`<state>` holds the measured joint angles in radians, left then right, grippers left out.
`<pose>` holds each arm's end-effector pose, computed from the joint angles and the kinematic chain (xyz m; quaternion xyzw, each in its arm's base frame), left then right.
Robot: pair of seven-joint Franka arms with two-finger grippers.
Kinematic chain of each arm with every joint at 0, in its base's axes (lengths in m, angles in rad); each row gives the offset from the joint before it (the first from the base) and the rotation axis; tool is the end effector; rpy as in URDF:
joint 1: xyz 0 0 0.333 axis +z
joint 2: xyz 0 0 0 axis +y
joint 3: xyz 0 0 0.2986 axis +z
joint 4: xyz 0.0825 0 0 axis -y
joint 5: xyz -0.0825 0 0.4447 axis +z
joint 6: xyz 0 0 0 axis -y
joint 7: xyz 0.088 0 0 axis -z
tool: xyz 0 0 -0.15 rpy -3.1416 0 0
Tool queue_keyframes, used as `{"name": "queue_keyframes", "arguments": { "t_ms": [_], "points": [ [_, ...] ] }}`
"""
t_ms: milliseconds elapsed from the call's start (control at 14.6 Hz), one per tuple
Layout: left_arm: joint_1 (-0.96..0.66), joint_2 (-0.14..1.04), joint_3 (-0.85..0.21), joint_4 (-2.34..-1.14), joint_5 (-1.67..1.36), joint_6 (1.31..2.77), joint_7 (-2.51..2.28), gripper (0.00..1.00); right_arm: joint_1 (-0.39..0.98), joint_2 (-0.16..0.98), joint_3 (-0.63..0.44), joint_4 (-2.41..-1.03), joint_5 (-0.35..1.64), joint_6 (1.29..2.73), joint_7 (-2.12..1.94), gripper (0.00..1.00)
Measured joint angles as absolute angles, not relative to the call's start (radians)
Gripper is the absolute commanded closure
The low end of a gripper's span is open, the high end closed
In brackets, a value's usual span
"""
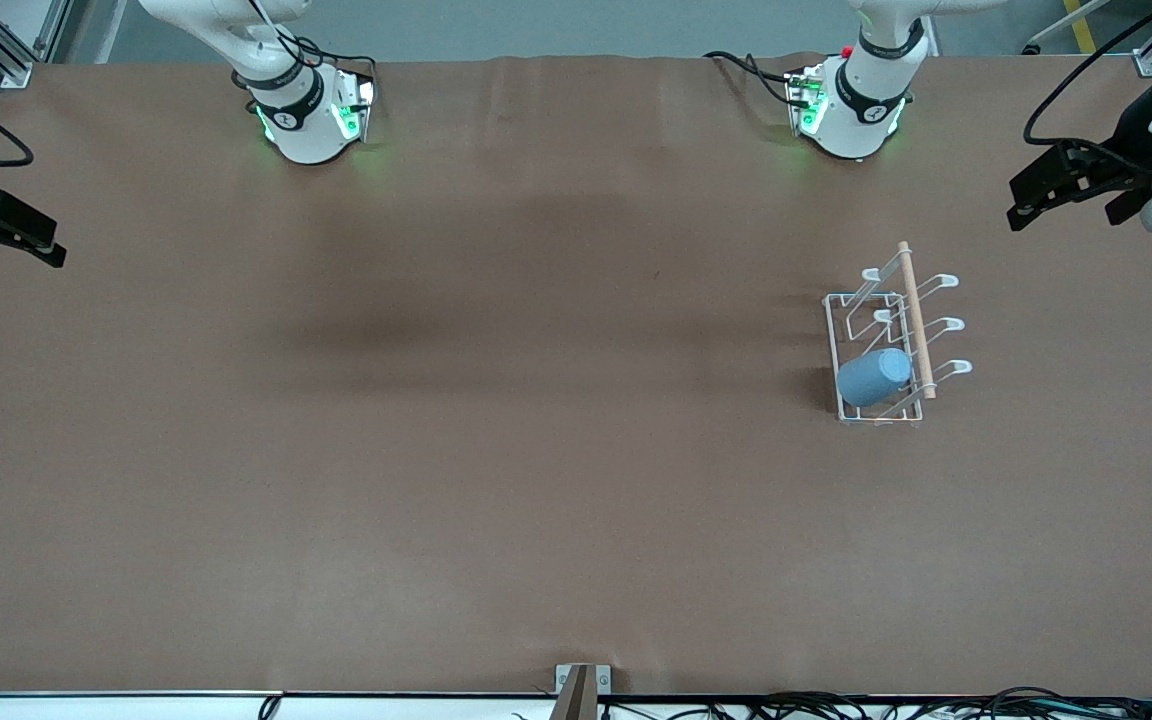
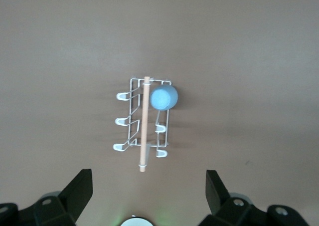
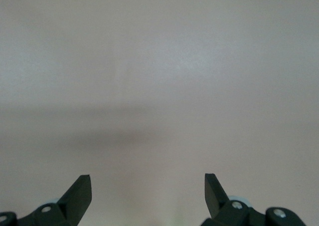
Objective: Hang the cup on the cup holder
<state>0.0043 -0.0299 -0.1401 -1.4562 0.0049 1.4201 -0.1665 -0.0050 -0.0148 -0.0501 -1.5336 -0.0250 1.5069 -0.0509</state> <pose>0.5834 -0.0801 0.6289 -0.9999 -0.0157 0.0025 0.0049 0.6030 -0.0373 0.5873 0.9999 -0.0028 -0.0066 0.0118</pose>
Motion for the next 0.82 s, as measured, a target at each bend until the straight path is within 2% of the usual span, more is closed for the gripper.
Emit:
{"name": "queue_keyframes", "arguments": {
  "t_ms": [206,343,824],
  "points": [
    [0.004,-0.126,-0.108,-1.606,0.005,1.488,-0.116,0.00,-0.012,-0.015,-0.045,-1.531,-0.025,1.507,-0.051,0.00],
    [0.002,-0.164,-0.109,-1.665,0.005,1.511,-0.114,0.00,-0.012,-0.015,-0.045,-1.530,-0.025,1.507,-0.051,0.00],
    [-0.001,-0.159,-0.116,-1.668,0.005,1.533,-0.114,0.00,-0.014,-0.015,-0.045,-1.529,-0.025,1.508,-0.051,0.00]
  ]
}}
